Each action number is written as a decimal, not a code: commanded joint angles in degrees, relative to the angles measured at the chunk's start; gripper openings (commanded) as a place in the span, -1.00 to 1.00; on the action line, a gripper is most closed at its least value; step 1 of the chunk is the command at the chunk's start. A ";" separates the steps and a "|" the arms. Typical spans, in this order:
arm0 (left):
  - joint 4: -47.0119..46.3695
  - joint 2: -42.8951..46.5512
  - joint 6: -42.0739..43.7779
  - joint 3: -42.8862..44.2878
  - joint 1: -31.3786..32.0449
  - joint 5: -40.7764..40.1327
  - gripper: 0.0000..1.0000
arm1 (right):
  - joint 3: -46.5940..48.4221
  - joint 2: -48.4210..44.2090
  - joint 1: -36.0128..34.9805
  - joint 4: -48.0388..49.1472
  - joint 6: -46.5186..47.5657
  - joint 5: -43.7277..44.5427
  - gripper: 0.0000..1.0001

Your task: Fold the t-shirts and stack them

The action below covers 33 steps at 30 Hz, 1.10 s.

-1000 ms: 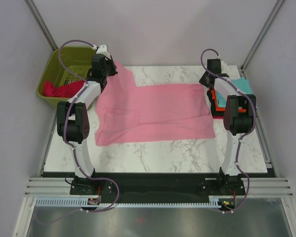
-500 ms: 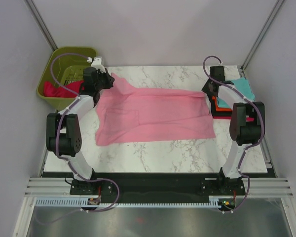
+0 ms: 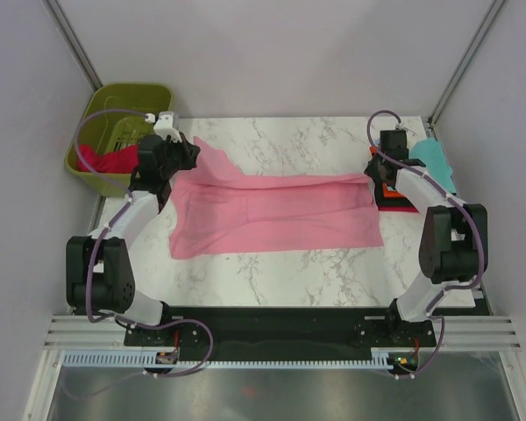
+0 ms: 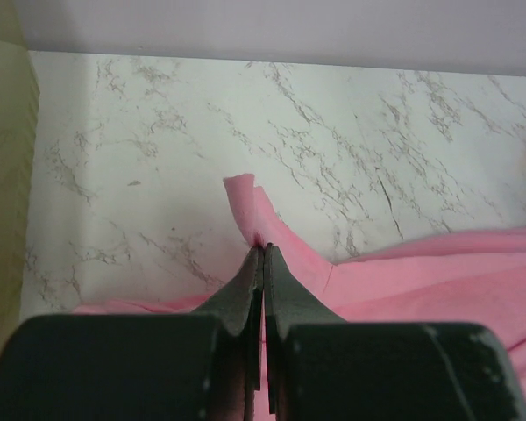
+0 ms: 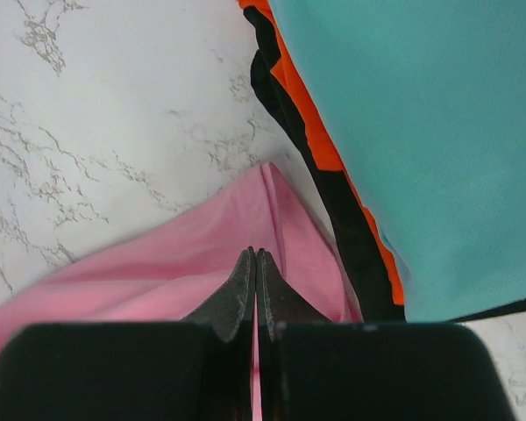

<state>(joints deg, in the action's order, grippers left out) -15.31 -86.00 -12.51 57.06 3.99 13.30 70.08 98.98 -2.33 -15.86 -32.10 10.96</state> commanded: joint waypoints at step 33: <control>-1.21 23.77 -6.81 -21.63 0.05 -6.71 -0.96 | -23.32 -19.96 0.39 4.52 -4.37 7.93 -0.99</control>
<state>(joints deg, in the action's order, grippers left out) -14.83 -64.36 -15.59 36.84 3.99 8.05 48.36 81.19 -2.31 -13.32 -34.52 16.12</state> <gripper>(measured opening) 0.025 0.009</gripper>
